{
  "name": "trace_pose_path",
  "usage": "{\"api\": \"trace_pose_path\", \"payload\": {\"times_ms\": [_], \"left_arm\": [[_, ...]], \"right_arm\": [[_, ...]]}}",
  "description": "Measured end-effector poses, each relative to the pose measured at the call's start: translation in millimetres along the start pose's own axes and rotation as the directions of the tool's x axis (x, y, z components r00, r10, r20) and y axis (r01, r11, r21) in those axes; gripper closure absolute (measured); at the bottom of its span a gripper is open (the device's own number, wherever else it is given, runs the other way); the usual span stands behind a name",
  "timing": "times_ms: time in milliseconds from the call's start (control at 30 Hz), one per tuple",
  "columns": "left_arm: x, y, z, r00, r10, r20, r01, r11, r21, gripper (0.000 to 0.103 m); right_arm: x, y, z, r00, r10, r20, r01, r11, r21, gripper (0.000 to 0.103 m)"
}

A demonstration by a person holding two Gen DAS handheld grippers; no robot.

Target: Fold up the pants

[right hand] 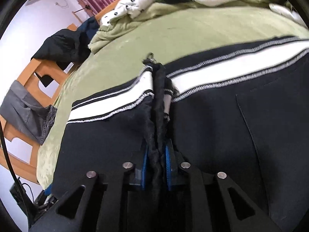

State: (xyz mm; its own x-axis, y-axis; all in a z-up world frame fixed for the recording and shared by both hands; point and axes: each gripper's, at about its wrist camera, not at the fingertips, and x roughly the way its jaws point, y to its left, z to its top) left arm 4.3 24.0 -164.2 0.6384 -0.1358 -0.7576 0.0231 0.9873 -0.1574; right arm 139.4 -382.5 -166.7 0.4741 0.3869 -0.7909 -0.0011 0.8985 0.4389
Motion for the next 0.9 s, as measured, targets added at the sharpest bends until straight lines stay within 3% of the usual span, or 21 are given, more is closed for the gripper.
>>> {"api": "trace_pose_path", "payload": {"times_ms": [100, 200, 300, 400, 500, 600, 633, 700, 733, 833, 900], "left_arm": [[-23.3, 0.8, 0.4, 0.997, -0.072, 0.014, 0.072, 0.997, -0.001, 0.027], [-41.4, -9.9, 12.4, 0.991, -0.115, 0.068, 0.113, 0.993, 0.028, 0.026], [-29.0, -23.6, 36.4, 0.995, -0.075, 0.068, 0.072, 0.997, 0.041, 0.026], [-0.9, -30.0, 44.3, 0.998, -0.061, 0.021, 0.061, 0.998, 0.007, 0.026], [32.3, -36.4, 30.9, 0.995, -0.036, -0.097, 0.037, 0.999, 0.009, 0.026], [28.6, -39.5, 27.4, 0.996, -0.025, -0.086, 0.027, 0.999, 0.023, 0.026], [23.7, -39.5, 32.8, 0.996, -0.032, -0.083, 0.033, 0.999, 0.017, 0.026], [15.8, -38.2, 43.7, 0.998, -0.032, -0.052, 0.032, 0.999, -0.001, 0.026], [13.0, -37.7, 50.3, 0.999, -0.02, -0.035, 0.02, 1.0, -0.005, 0.026], [8.8, -36.9, 71.5, 1.0, 0.023, 0.019, -0.023, 1.0, -0.008, 0.026], [14.9, -33.6, 83.0, 1.0, 0.008, 0.009, -0.008, 1.0, -0.029, 0.026]], "right_arm": [[-29.7, -0.5, -5.6, 1.0, -0.009, 0.025, 0.008, 1.0, 0.013, 0.084], [-61.5, 8.5, -22.8, 0.992, -0.083, 0.091, 0.089, 0.993, -0.073, 0.082], [-59.2, 7.7, -41.7, 0.991, -0.117, 0.065, 0.125, 0.981, -0.145, 0.082], [-36.6, -9.8, -58.7, 0.988, -0.151, -0.029, 0.146, 0.982, -0.12, 0.085], [-51.8, -8.8, -60.0, 0.992, -0.13, -0.001, 0.128, 0.982, -0.139, 0.087], [-88.3, -23.2, -54.7, 0.989, -0.119, 0.088, 0.128, 0.986, -0.108, 0.086], [-100.9, -31.8, -52.8, 0.985, -0.129, 0.117, 0.141, 0.985, -0.096, 0.083], [-128.5, -56.9, -45.3, 0.966, -0.185, 0.182, 0.199, 0.978, -0.059, 0.059], [-140.5, -70.2, -40.8, 0.948, -0.227, 0.222, 0.242, 0.969, -0.043, 0.055], [-169.1, -125.2, -27.3, 0.891, -0.356, 0.28, 0.357, 0.933, 0.052, 0.053], [-179.5, -161.4, -22.4, 0.888, -0.37, 0.274, 0.347, 0.929, 0.13, 0.053]]}}
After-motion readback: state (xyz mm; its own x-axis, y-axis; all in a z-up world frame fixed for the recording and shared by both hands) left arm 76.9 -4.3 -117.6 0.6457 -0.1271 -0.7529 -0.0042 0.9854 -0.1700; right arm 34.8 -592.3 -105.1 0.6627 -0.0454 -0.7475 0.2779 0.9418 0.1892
